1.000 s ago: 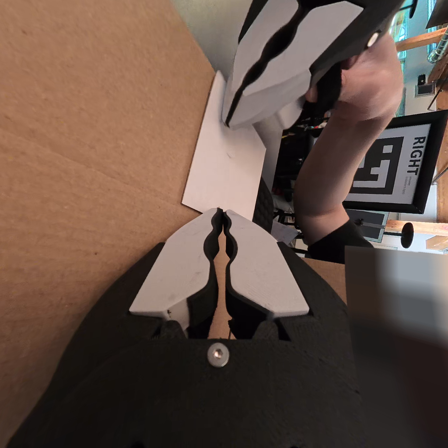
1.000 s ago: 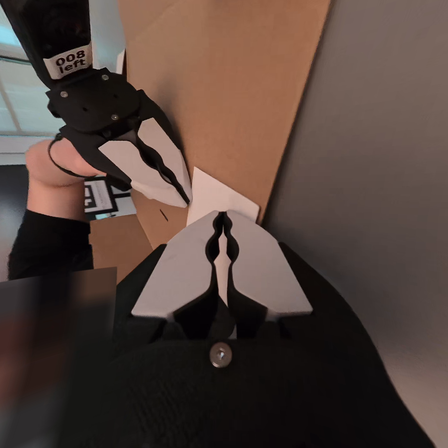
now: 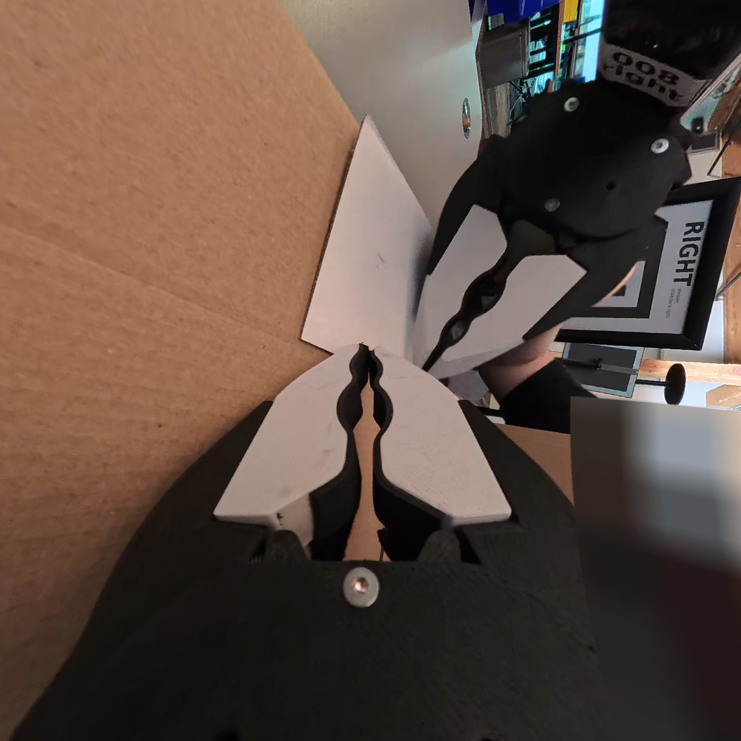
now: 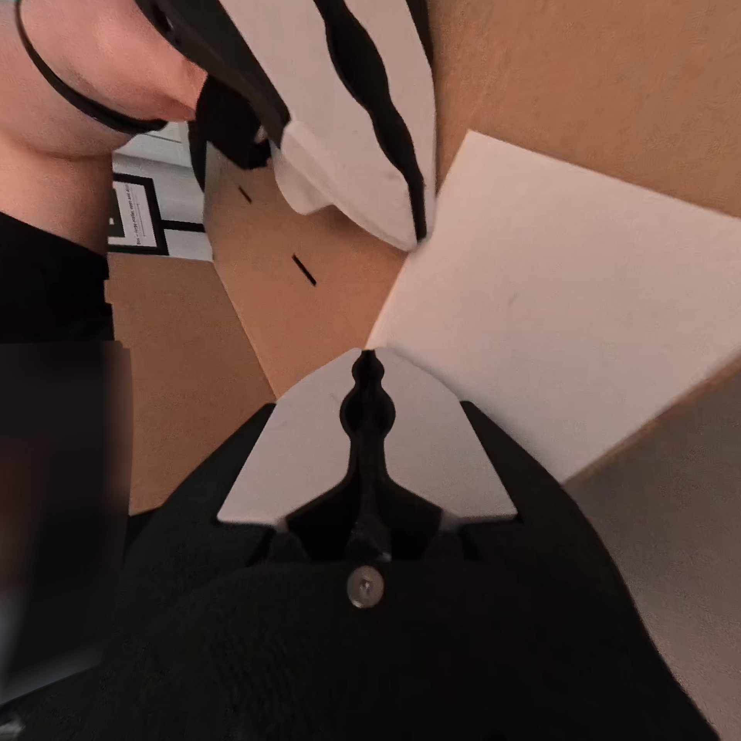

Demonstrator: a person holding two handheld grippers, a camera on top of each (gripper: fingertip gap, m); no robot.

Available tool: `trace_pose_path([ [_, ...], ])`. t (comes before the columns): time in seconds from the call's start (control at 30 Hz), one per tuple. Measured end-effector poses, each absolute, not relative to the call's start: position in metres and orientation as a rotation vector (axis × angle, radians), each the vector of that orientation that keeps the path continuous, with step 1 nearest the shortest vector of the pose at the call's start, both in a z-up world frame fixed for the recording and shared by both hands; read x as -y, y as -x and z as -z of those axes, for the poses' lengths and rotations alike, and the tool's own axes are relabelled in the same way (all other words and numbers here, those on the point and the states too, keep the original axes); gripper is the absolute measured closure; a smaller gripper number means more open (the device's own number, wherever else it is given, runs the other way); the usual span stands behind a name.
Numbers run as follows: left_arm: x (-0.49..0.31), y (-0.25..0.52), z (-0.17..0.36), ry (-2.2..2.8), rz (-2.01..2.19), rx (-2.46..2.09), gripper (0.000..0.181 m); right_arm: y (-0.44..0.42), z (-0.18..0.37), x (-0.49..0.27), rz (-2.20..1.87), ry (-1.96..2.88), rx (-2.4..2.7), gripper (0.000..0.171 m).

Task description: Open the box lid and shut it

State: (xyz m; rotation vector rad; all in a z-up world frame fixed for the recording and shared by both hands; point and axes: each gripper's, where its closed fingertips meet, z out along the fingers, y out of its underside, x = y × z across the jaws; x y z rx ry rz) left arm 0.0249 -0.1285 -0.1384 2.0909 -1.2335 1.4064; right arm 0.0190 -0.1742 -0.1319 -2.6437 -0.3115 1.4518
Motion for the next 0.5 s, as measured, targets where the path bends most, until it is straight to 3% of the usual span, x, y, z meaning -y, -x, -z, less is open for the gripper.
trace_pose_path([
  [0.27,0.129,-0.025,0.138,-2.077,-1.409,1.229,0.181,-0.093,0.131,0.174,-1.421,2.465,0.001,0.171],
  [0.4,0.129,-0.026,0.138,-2.085,-1.399,1.24,0.181,-0.093,0.114,0.164,-1.381,2.334,0.066,0.171],
  [0.5,0.129,-0.026,0.138,-2.081,-1.392,1.236,0.181,-0.087,0.131,0.164,-1.367,2.456,0.054,0.17],
])
